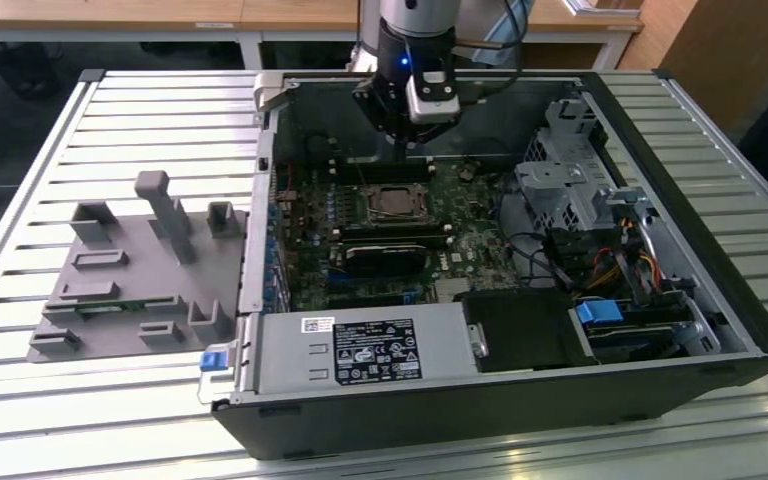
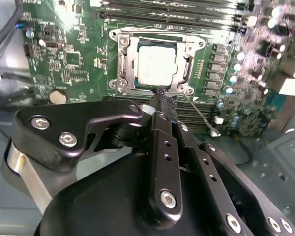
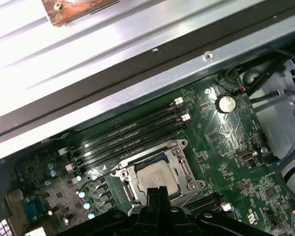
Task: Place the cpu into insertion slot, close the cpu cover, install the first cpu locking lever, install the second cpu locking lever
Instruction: 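Install the first cpu locking lever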
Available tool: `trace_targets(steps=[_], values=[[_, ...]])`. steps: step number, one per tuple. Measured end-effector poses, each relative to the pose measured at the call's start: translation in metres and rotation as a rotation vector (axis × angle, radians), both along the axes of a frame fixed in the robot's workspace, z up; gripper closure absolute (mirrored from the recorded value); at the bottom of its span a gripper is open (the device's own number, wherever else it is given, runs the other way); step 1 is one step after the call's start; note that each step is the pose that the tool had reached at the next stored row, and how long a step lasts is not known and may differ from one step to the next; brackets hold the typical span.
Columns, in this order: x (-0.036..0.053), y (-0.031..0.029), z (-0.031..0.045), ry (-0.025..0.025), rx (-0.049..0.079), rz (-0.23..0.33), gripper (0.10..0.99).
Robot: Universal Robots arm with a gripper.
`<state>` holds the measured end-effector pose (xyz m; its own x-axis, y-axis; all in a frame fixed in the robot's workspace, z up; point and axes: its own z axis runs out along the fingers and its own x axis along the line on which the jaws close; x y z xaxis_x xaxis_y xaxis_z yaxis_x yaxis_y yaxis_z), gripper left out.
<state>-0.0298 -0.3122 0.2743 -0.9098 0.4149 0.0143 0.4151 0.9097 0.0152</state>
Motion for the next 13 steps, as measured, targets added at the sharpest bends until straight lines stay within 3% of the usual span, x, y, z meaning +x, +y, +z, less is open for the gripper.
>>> trace_targets(steps=[9, 13], values=[[-0.0002, 0.0, -0.0004, -0.0021, 0.0, 0.094, 0.98], [-0.0002, 0.0, -0.0009, -0.0023, 0.0, 0.16, 0.98]])
